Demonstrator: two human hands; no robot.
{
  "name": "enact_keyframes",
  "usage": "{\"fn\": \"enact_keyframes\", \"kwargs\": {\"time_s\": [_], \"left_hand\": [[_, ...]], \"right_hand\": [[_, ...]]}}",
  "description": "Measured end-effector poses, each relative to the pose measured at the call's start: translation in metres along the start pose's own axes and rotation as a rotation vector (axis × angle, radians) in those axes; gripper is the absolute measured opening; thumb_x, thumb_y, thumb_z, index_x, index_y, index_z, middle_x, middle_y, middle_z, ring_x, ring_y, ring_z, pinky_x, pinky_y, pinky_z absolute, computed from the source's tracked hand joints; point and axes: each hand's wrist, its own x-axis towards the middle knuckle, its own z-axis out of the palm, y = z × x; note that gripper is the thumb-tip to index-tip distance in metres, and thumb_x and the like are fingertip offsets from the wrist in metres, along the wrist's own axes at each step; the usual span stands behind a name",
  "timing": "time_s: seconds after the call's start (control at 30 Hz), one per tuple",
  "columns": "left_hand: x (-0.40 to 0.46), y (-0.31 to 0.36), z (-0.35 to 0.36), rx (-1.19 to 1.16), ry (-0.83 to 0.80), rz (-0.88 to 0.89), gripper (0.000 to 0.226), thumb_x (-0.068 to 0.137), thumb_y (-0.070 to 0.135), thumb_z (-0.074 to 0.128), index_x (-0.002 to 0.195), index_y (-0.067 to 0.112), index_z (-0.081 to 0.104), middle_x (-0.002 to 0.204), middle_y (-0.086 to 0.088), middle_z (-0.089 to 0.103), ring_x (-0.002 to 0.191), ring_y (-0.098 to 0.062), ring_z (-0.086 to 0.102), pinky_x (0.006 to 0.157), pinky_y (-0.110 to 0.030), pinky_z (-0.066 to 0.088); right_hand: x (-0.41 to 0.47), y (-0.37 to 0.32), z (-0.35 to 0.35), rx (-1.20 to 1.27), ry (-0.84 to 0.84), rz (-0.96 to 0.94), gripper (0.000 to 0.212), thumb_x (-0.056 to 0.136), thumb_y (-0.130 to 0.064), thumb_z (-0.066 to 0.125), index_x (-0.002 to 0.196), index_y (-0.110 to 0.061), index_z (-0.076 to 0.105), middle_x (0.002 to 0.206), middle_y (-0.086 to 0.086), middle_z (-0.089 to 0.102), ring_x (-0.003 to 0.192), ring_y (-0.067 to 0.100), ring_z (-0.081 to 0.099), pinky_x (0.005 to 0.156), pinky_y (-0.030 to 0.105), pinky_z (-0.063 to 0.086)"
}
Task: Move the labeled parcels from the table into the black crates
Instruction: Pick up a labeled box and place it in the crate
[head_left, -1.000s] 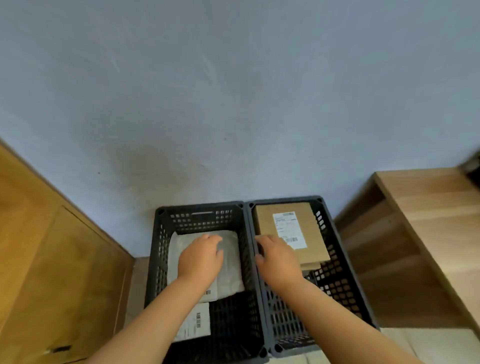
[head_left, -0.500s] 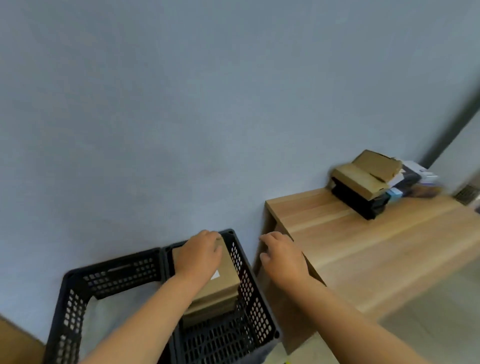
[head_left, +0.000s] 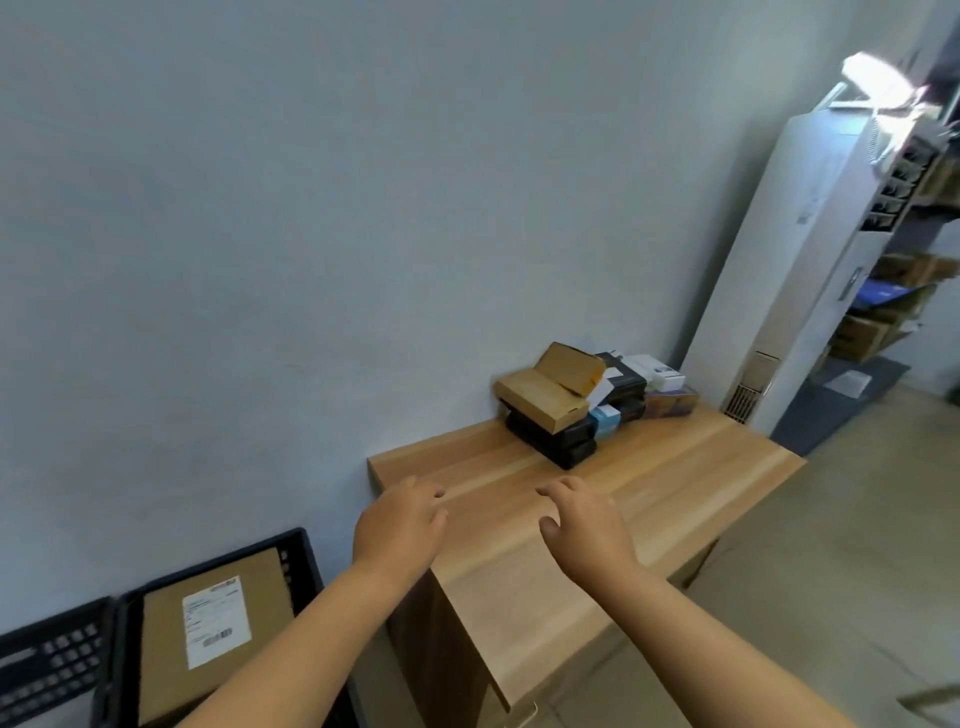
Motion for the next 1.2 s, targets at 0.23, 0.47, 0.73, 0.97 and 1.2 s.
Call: {"fn": "enact_keyframes", "kwargs": {"time_s": [0.23,0.47,0.73,0.97,1.2], "left_hand": [[0.048,0.045,0.045,0.024,-0.019,0.042,0.035,0.094,0.029,0.048,0.128,0.025,0.054,0.128,0.009,0.053,0.115,-0.011,0.052,0.085,-0.025,0.045],[0.122,0.072,0.113,-0.009,-0.053,0.026,0.033,0.093,0.029,0.048,0.125,0.027,0.056,0.125,0.01,0.054,0.108,-0.011,0.055,0.078,-0.025,0.046],[0.227,0.084,0.176,-0.041,-0.074,-0.071,0.033,0.092,0.029,0.049,0.124,0.026,0.057,0.124,0.01,0.055,0.11,-0.011,0.055,0.083,-0.027,0.048],[0.294,0.08,0.214,0.012,-0.134,-0.14,0.034,0.091,0.032,0.05,0.124,0.028,0.056,0.122,0.01,0.055,0.109,-0.011,0.056,0.084,-0.028,0.048],[0.332,0.075,0.243,0.056,-0.139,-0.234,0.035,0.091,0.033,0.05,0.126,0.028,0.055,0.121,0.01,0.055,0.106,-0.011,0.056,0.081,-0.028,0.048]], "right_hand": [[0.026,0.072,-0.005,0.023,0.012,0.065,0.042,0.095,-0.024,0.048,0.137,-0.027,0.046,0.138,-0.008,0.046,0.124,0.014,0.044,0.102,0.032,0.038],[0.085,0.145,-0.002,-0.013,-0.01,0.094,0.04,0.095,-0.024,0.048,0.135,-0.028,0.047,0.136,-0.008,0.048,0.122,0.014,0.045,0.103,0.031,0.036],[0.204,0.208,0.008,-0.048,-0.064,0.077,0.043,0.094,-0.025,0.049,0.137,-0.029,0.045,0.137,-0.007,0.047,0.127,0.013,0.041,0.104,0.03,0.033],[0.282,0.24,0.029,-0.01,-0.117,0.035,0.044,0.094,-0.023,0.052,0.137,-0.028,0.046,0.136,-0.007,0.048,0.126,0.013,0.042,0.105,0.03,0.036],[0.353,0.263,0.053,0.004,-0.144,-0.04,0.034,0.091,-0.023,0.051,0.125,-0.026,0.056,0.124,-0.005,0.055,0.112,0.016,0.052,0.092,0.03,0.045]]}}
